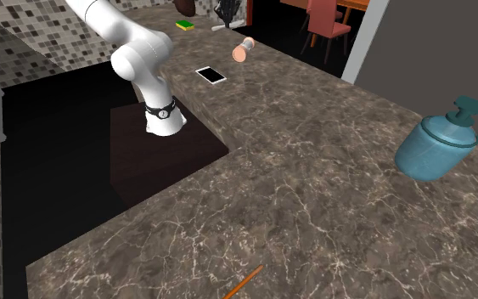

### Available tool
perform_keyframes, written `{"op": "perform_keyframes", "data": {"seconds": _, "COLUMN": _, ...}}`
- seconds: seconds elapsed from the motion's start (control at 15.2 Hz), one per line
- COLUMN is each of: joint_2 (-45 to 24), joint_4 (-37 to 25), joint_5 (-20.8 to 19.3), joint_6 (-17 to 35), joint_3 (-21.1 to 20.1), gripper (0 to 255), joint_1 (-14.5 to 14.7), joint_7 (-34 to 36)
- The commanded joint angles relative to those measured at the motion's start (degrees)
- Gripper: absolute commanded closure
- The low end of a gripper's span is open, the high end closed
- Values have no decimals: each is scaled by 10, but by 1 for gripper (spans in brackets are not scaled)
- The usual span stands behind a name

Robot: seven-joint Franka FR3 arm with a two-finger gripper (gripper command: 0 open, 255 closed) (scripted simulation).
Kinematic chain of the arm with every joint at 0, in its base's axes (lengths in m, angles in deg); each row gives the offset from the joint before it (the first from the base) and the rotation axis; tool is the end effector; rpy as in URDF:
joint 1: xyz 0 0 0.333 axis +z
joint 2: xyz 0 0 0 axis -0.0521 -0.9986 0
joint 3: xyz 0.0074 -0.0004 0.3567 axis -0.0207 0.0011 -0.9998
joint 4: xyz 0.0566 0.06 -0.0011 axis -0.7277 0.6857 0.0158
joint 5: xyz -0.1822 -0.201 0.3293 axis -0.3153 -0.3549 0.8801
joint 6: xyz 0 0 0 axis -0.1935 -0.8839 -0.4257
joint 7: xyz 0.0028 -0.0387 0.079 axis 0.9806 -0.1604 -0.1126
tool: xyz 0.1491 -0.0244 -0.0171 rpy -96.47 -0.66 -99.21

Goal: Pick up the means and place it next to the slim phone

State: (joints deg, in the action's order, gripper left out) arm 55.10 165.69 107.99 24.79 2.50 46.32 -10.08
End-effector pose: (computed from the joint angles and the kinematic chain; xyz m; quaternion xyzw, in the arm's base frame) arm -0.1533 0.3818 0.4857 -0.9824 -0.1658 0.0710 0.0477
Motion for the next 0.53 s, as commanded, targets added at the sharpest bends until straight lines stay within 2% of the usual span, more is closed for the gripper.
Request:
{"op": "perform_keyframes", "data": {"seconds": 0.0, "joint_2": 3, "joint_4": 15, "joint_5": 8, "joint_6": 12, "joint_3": -8, "gripper": 255, "joint_1": 3, "joint_7": -3}}
{"op": "perform_keyframes", "data": {"seconds": 0.46, "joint_2": 4, "joint_4": 57, "joint_5": 36, "joint_6": 56, "joint_3": -42, "gripper": 255, "joint_1": 7, "joint_7": -17}}
